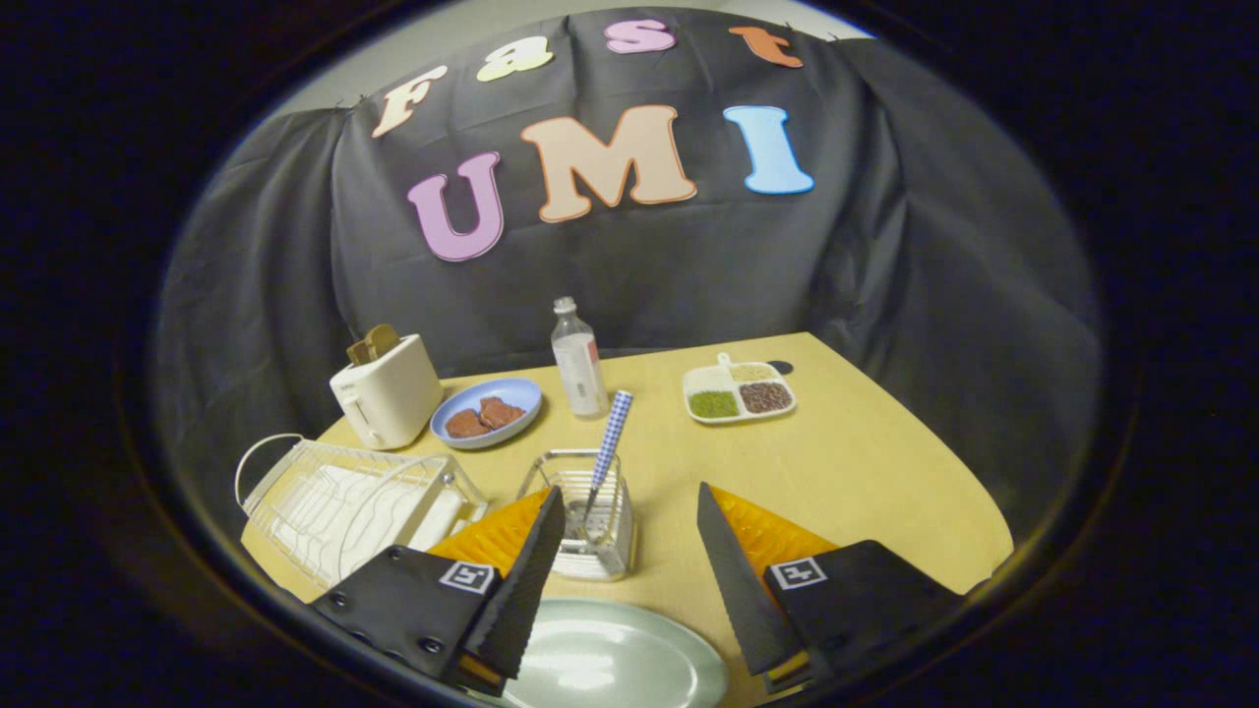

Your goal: Take the plate from the dish rack, then take the spoon from the basket and place it into the plate.

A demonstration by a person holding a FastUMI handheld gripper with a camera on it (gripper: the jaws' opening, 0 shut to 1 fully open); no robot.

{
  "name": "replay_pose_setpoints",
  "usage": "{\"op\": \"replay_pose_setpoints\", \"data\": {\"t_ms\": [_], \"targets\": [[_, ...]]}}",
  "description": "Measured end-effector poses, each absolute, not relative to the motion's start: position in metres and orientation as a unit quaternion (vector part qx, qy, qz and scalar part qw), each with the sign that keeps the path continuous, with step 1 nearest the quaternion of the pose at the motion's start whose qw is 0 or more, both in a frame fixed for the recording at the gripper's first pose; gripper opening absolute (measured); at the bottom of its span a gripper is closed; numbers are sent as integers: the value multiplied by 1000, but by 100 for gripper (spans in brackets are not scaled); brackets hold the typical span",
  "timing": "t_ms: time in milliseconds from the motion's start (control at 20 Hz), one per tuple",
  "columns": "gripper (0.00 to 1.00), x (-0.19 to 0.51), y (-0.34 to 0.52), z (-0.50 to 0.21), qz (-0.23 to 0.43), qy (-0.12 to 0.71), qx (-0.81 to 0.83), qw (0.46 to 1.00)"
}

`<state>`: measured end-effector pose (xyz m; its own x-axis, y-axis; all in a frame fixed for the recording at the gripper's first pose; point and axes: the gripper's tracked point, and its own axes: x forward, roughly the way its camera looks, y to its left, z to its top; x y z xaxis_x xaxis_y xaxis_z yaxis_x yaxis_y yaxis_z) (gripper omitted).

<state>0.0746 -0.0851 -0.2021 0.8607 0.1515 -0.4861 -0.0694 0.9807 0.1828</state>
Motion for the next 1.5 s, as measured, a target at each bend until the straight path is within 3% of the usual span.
{"op": "replay_pose_setpoints", "data": {"t_ms": [350, 650, 1000, 1300, 1500], "targets": [[10, 157, -69, -235, 41, 285, 115, 951], [9, 176, -67, -254, 20, 312, 155, 937], [7, 152, -60, -173, 36, 243, 109, 963], [7, 113, -78, -95, -2, 176, 95, 980], [7, 66, -88, -89, -31, 178, 92, 979]]}}
